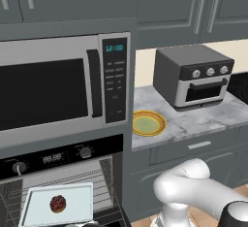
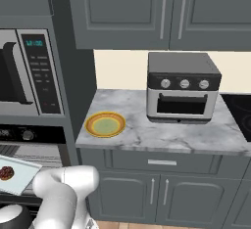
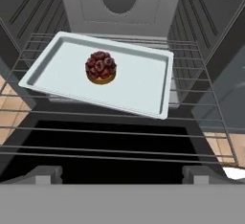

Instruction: Take the baked cake out of the oven and place it on the plate for cooling. Then close the oven door.

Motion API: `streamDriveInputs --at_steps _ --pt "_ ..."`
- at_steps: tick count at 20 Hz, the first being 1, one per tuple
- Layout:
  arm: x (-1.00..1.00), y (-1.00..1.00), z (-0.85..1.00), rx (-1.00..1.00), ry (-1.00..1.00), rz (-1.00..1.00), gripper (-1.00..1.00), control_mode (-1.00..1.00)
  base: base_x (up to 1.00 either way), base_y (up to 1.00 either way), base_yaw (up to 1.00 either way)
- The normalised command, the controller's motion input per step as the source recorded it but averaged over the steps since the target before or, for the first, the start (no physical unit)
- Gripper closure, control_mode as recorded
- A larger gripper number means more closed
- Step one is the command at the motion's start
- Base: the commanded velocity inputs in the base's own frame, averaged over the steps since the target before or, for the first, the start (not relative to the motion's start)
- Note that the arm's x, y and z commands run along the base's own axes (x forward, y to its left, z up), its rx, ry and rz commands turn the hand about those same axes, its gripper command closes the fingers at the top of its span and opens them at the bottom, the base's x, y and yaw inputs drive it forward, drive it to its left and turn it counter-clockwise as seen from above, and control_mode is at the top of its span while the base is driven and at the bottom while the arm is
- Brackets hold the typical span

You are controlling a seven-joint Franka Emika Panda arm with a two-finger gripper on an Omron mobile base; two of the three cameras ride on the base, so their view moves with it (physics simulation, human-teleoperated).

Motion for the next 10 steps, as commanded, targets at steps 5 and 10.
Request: streamDriveInputs --at_steps 5,10 --pt "0.07 0.18 0.0 0.0 0.01 0.0 -1.0 -1.0 0.0 0.0 0.0" --pt "0.21 0.11 0.0 0.0 0.01 0.0 -1.0 -1.0 0.0 0.0 0.0"
